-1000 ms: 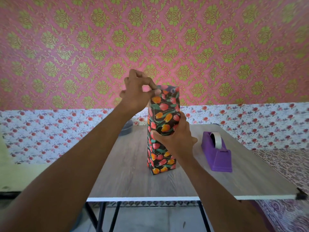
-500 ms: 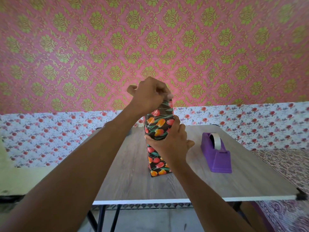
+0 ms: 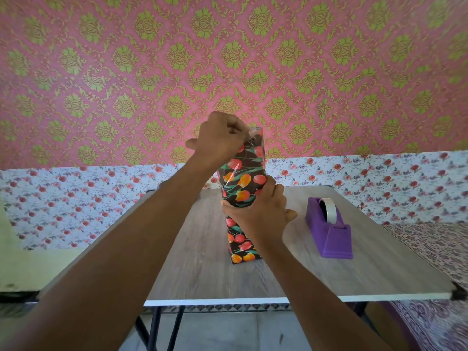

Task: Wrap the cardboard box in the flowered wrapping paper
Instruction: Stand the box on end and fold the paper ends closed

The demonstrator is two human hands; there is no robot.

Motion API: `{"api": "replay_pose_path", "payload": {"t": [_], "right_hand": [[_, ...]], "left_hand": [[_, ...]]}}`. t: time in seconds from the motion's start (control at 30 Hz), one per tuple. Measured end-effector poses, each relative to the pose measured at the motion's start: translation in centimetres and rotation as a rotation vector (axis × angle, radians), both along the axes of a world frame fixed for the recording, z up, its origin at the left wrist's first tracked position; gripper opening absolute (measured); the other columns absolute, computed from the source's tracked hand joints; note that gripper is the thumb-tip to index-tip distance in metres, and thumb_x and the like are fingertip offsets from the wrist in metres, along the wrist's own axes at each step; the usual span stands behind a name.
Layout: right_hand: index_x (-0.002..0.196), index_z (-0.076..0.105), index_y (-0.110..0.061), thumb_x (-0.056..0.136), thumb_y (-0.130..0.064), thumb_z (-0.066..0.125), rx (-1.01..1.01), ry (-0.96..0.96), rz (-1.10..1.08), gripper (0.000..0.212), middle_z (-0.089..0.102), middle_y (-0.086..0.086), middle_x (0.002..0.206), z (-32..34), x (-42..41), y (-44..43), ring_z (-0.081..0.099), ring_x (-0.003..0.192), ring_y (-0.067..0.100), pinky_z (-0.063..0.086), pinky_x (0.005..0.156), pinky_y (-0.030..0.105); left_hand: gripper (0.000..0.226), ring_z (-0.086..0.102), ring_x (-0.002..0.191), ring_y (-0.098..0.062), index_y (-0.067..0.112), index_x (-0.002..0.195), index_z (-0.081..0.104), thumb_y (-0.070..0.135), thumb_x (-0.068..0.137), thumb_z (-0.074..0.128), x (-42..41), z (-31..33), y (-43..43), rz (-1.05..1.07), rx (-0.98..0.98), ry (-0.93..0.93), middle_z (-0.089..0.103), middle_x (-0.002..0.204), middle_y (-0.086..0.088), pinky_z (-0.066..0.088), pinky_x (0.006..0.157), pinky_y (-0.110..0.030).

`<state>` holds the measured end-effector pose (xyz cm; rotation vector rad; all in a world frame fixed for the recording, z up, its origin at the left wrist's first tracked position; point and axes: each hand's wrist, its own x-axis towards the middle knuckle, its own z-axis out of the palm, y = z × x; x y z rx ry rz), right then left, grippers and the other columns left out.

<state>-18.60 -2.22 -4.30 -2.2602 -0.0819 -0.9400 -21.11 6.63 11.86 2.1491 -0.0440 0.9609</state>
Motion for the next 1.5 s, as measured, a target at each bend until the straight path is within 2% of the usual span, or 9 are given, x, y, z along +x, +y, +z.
{"api": "replay_pose_path", "payload": {"t": [0.33, 0.6, 0.7, 0.8, 0.97, 1.13, 1.23, 1.4, 1.5], "right_hand": [[0.14, 0.037, -0.019, 0.056, -0.093, 0.06, -0.004, 0.028, -0.017, 0.114, 0.054, 0.004, 0.126, 0.1, -0.1, -0.2, 0.06, 0.114, 0.028, 0.045, 0.093, 0.057], [0.138, 0.036, -0.02, 0.054, -0.094, 0.058, 0.008, 0.037, -0.009, 0.114, 0.054, 0.004, 0.125, -0.1, -0.1, -0.4, 0.061, 0.112, 0.028, 0.045, 0.092, 0.058], [0.137, 0.035, -0.02, 0.054, -0.093, 0.057, 0.047, 0.039, -0.007, 0.113, 0.053, 0.003, 0.122, -0.1, -0.1, -0.6, 0.061, 0.11, 0.028, 0.045, 0.092, 0.058], [0.137, 0.034, -0.02, 0.055, -0.094, 0.057, 0.042, 0.053, 0.005, 0.113, 0.052, 0.003, 0.123, -0.1, -0.1, -1.0, 0.06, 0.111, 0.028, 0.044, 0.093, 0.059], [0.139, 0.031, -0.02, 0.056, -0.094, 0.058, 0.049, 0.088, 0.015, 0.114, 0.051, 0.003, 0.126, 0.1, 0.0, -1.4, 0.059, 0.115, 0.029, 0.042, 0.095, 0.059], [0.141, 0.028, -0.021, 0.056, -0.094, 0.058, 0.029, 0.116, 0.013, 0.116, 0.051, 0.003, 0.129, 0.3, -0.1, -1.5, 0.058, 0.119, 0.029, 0.042, 0.098, 0.059], [0.14, 0.03, -0.021, 0.055, -0.094, 0.059, 0.035, 0.101, 0.008, 0.115, 0.052, 0.003, 0.127, 0.3, -0.3, -1.5, 0.06, 0.116, 0.03, 0.043, 0.097, 0.059], [0.139, 0.033, -0.021, 0.054, -0.094, 0.059, 0.02, 0.088, -0.024, 0.115, 0.053, 0.002, 0.124, 0.1, -0.4, -1.1, 0.063, 0.112, 0.03, 0.045, 0.095, 0.058], [0.138, 0.034, -0.021, 0.055, -0.094, 0.058, 0.011, 0.09, -0.028, 0.114, 0.053, 0.002, 0.123, 0.2, -0.3, -1.1, 0.063, 0.111, 0.03, 0.045, 0.096, 0.057]], "left_hand": [[0.022, 0.066, 0.089, -0.02, 0.026, 0.077, 0.07, 0.047, 0.084, 0.072, 0.4, 0.6, -2.9, 0.347, 0.58, 0.006, 0.067, 0.07, 0.008, 0.017, 0.107, -0.063], [0.011, 0.064, 0.077, -0.014, 0.012, 0.066, 0.076, 0.014, 0.077, 0.077, -0.2, 1.6, -3.8, 0.18, 0.129, 0.051, 0.071, 0.062, 0.0, 0.027, 0.088, -0.045], [0.02, 0.072, 0.065, -0.012, 0.013, 0.064, 0.075, 0.006, 0.083, 0.074, -0.5, 3.8, -2.9, 0.024, -0.11, -0.049, 0.075, 0.069, -0.005, 0.056, 0.07, -0.03], [0.015, 0.075, 0.071, -0.015, 0.011, 0.076, 0.078, 0.021, 0.087, 0.08, -1.1, 6.6, -1.4, -0.164, -0.028, -0.069, 0.077, 0.075, -0.006, 0.062, 0.083, -0.036], [0.037, 0.066, 0.077, -0.007, 0.021, 0.081, 0.079, 0.058, 0.079, 0.079, -0.7, 3.6, -1.1, -0.048, 0.317, 0.186, 0.075, 0.073, 0.008, 0.032, 0.106, -0.054], [0.018, 0.061, 0.064, 0.006, 0.021, 0.077, 0.079, 0.038, 0.082, 0.083, -0.4, 1.4, -0.8, -0.075, 0.258, 0.081, 0.072, 0.066, 0.008, 0.027, 0.066, -0.025], [0.013, 0.068, 0.069, -0.001, 0.013, 0.08, 0.078, 0.023, 0.087, 0.081, -0.2, 0.9, -1.0, -0.132, 0.153, 0.054, 0.075, 0.075, -0.006, 0.041, 0.074, -0.028], [0.021, 0.071, 0.085, -0.017, 0.011, 0.079, 0.074, 0.024, 0.095, 0.07, 0.5, 0.0, -0.8, -0.047, 0.064, 0.131, 0.075, 0.075, 0.0, 0.026, 0.094, -0.046], [0.028, 0.067, 0.089, -0.021, 0.003, 0.075, 0.073, 0.025, 0.091, 0.066, 0.6, 0.7, -1.4, 0.015, 0.096, 0.128, 0.074, 0.072, -0.004, 0.011, 0.084, -0.044]]}}
